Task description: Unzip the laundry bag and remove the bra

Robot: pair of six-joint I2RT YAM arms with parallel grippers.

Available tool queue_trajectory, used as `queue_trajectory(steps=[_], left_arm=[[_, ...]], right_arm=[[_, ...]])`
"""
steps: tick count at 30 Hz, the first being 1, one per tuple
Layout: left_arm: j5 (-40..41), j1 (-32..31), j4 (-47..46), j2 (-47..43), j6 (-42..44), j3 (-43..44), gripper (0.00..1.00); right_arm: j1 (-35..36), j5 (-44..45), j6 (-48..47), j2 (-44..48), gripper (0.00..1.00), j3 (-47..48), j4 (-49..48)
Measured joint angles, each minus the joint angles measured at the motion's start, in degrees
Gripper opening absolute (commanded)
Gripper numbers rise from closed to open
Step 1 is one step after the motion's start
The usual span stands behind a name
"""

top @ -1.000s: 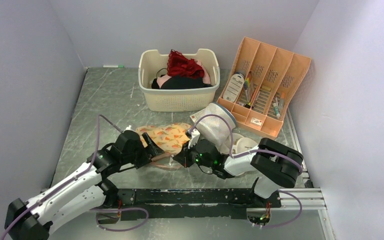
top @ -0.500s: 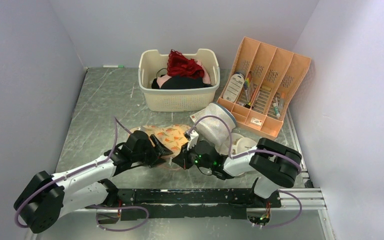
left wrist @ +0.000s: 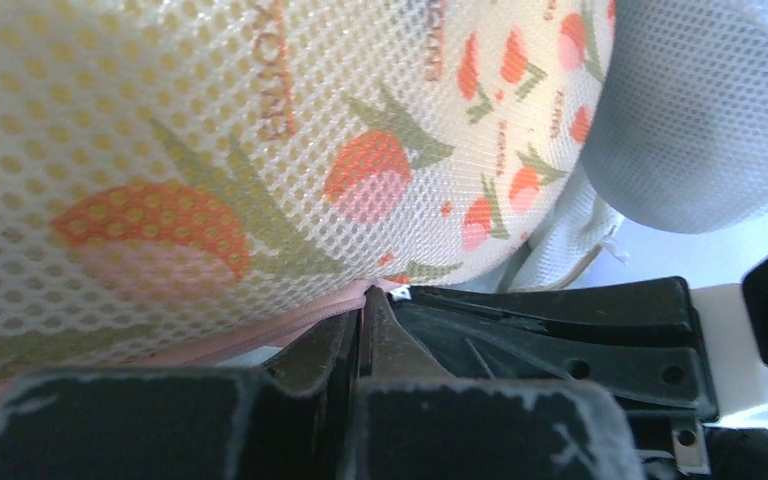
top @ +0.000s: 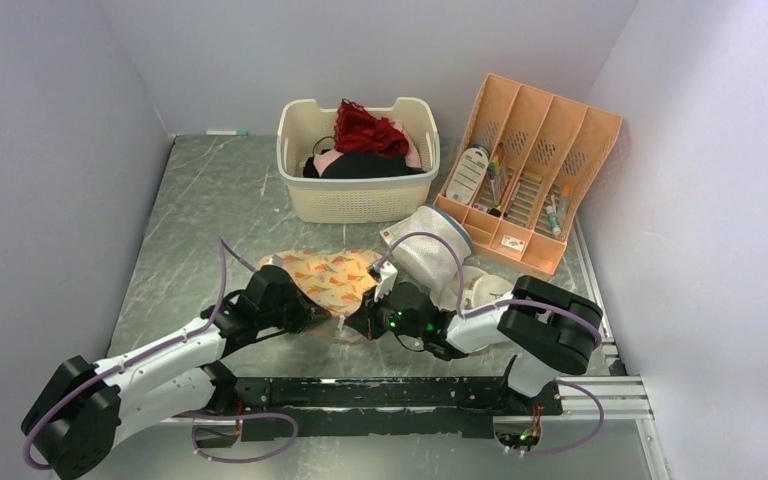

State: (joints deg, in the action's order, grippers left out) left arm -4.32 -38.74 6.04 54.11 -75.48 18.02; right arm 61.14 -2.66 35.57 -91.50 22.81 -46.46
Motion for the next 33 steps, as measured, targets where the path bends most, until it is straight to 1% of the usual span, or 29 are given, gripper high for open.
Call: queue_trajectory(steps=[10,18,23,28,29,30,33], left_arm=[[0.02,2.25,2.84,-2.01,2.12,-0.63,0.07],[1.11,3.80,8.33,-7.52,4.94,-0.72,0.07],[2.16,4.79,12.48,-8.48,6.97,-0.72,0.07],[3.28,5.88,16.52,-9.22,9.18,-0.24,0.07],[3.37,6.12,17.20,-9.22,9.62,0.17,0.10],[3.50,6.29,17.86,-9.20,10.12,0.68,0.17],[3.69,6.54,19.56,-8.98,11.26,2.19,0.44]], right_arm=[[0.31,2.51,-0.31,1.25,0.00,-0.46,1.64],[-0.70,7.61,-1.25,8.46,0.00,-3.96,6.93],[-2.93,9.84,-2.34,13.03,0.00,-7.13,10.19],[-3.72,9.94,-4.13,14.78,0.00,-8.11,11.80],[-3.74,9.53,-4.57,14.82,0.00,-8.02,11.91],[-3.74,8.96,-4.81,14.80,0.00,-7.91,11.89],[-3.50,6.80,-4.87,13.92,0.00,-7.61,10.88]])
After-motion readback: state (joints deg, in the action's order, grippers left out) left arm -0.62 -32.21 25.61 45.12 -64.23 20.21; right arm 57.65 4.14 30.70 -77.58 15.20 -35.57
